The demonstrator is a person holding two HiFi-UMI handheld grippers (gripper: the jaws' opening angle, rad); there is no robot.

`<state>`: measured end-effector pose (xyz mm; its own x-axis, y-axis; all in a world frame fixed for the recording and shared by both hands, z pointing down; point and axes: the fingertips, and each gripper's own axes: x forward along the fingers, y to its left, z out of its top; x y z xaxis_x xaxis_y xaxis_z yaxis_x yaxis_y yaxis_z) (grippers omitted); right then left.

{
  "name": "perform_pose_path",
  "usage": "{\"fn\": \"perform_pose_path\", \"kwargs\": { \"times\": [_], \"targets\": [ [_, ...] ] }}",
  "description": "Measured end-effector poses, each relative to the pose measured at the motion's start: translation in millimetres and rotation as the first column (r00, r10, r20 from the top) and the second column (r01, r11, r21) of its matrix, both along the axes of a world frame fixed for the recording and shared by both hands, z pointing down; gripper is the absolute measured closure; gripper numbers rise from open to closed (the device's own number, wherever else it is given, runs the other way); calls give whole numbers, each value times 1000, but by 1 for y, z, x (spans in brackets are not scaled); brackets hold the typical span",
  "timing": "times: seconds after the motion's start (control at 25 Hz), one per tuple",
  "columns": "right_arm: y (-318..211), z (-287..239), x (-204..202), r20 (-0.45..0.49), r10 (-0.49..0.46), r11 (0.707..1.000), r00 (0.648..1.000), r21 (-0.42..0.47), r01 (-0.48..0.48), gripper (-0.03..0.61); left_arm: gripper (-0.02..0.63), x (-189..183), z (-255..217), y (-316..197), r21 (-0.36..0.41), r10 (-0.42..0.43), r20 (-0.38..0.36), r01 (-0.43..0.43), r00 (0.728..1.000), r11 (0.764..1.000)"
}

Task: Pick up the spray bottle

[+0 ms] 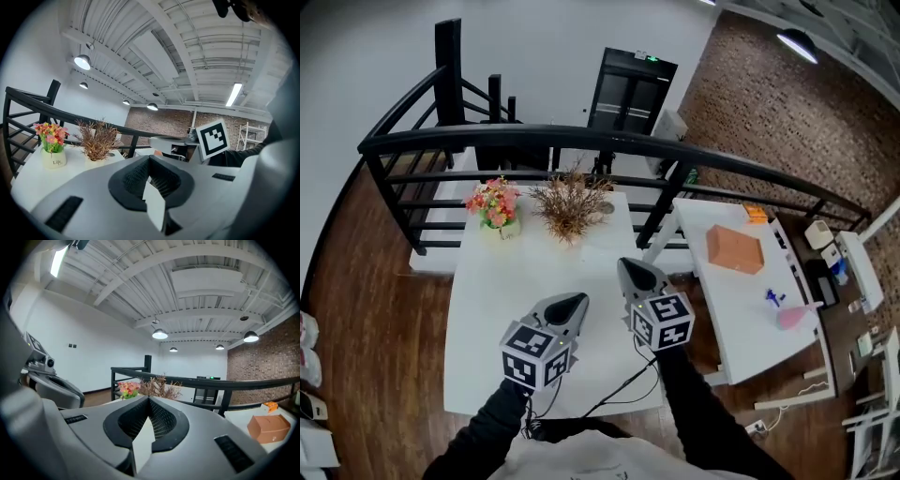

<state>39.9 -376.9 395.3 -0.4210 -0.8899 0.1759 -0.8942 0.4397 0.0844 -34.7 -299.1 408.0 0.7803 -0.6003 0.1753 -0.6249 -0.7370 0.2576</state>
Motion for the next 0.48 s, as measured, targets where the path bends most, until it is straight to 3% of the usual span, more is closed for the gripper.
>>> {"fn": "perform_pose_path", "kwargs": {
  "times": [0.24,0.32,0.48],
  "targets": [
    [-103,60,39,-193,-69,996,979,-69,57,591,621,44,33,-65,-50,-23,27,24,999,998],
    [-131,89,43,-233,-131,987,964,-126,104,521,621,54,47,-87,-70,-36,36,39,999,997],
    [-174,144,44,-331,-260,955,907,-226,192,467,621,67,73,-123,-103,-68,56,73,996,992]
  ]
}}
